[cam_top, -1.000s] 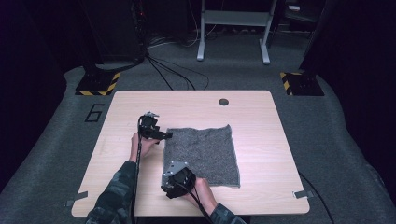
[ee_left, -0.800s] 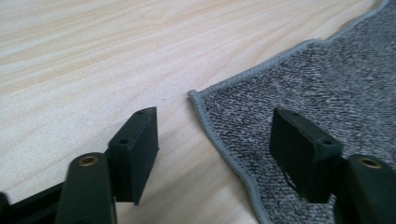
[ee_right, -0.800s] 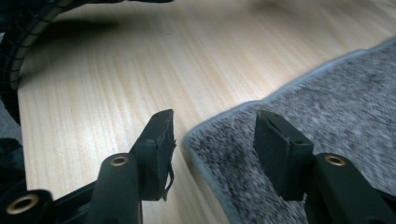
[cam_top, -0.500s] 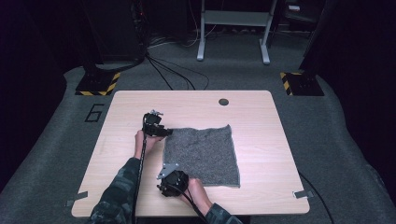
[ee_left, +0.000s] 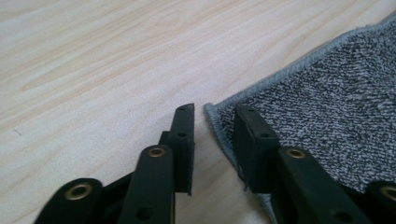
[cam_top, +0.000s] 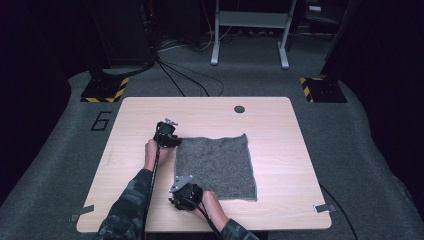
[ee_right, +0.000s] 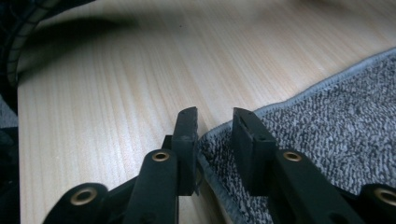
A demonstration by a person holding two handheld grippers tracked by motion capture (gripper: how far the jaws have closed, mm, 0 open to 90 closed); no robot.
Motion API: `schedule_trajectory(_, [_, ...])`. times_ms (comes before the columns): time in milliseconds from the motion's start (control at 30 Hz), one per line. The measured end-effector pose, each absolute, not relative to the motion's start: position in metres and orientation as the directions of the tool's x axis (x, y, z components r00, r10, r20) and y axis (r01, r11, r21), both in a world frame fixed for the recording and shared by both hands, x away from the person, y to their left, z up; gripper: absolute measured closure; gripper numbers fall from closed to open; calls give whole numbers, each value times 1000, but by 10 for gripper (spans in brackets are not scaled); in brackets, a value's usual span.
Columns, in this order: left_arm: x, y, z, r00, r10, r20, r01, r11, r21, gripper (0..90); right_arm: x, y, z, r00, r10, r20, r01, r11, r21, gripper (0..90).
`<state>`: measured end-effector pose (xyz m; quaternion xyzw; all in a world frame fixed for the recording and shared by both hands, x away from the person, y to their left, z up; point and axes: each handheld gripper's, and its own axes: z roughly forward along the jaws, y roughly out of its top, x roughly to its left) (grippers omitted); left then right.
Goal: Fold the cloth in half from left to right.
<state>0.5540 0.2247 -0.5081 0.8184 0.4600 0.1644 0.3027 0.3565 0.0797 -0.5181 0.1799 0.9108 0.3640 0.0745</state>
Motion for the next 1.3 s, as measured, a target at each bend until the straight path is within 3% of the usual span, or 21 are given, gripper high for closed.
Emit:
schedule_trajectory(367, [546,220,-512,524,852,-2,627,-384,677,878,352,80,-520,-914,405,-9,281,650,706,838])
schedule_trajectory(433, [544,220,-512,529,848,15,615,-395,682,883,350,80,-522,-905,425,-12,286,630,722,850])
schedule_trajectory(667, [542,227,-516,504,862,-61,628,-317,711,890,333,84,-527,-876,473,-94,249,610,752,872])
schedule_trajectory(1300, [539,239,-486,495,868,-17,588,-321,743,891,326,76,-503,-871,487,-67,212,495,843,873])
